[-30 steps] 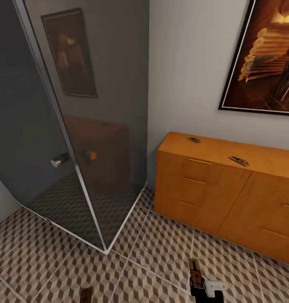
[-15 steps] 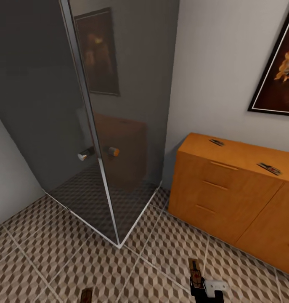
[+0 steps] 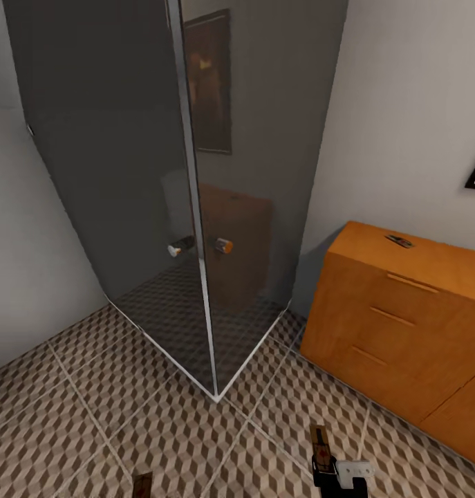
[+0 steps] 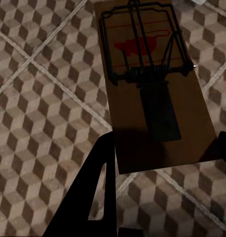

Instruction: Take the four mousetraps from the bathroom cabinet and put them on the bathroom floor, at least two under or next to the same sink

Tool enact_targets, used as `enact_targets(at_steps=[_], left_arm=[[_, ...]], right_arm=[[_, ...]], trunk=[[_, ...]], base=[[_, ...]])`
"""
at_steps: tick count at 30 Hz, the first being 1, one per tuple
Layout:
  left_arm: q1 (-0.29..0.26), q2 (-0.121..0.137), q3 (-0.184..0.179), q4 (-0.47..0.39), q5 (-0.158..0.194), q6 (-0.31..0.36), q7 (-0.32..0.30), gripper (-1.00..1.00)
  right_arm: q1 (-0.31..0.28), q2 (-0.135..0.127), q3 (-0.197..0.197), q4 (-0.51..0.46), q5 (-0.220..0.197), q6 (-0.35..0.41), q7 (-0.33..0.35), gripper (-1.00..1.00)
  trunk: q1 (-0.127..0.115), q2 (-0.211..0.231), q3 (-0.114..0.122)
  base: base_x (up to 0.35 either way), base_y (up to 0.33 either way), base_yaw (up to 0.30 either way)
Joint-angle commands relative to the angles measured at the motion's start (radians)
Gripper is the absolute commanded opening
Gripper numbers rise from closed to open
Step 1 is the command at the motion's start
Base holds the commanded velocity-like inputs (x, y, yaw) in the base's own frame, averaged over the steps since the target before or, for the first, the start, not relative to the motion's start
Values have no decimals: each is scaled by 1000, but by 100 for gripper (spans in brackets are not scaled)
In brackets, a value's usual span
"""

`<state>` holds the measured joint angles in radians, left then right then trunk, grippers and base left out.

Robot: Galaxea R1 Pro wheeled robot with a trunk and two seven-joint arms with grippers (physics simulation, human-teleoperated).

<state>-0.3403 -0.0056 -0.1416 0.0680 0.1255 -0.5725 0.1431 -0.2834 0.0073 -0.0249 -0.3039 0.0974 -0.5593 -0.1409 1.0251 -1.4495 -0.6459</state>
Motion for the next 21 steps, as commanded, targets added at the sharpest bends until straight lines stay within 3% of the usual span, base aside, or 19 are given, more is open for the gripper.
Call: enact_targets(at_steps=[1, 21], left_arm=[[-2, -1, -9, 4, 8, -6, 1, -100], [-2, -1, -9, 4, 8, -6, 1, -100]], right_arm=[[0, 0, -3, 0, 8, -2, -4, -100], [0, 0, -3, 0, 8, -2, -5, -100]], trunk=[[0, 0, -1], [0, 0, -13]], base=[[0, 0, 278], [0, 0, 278]])
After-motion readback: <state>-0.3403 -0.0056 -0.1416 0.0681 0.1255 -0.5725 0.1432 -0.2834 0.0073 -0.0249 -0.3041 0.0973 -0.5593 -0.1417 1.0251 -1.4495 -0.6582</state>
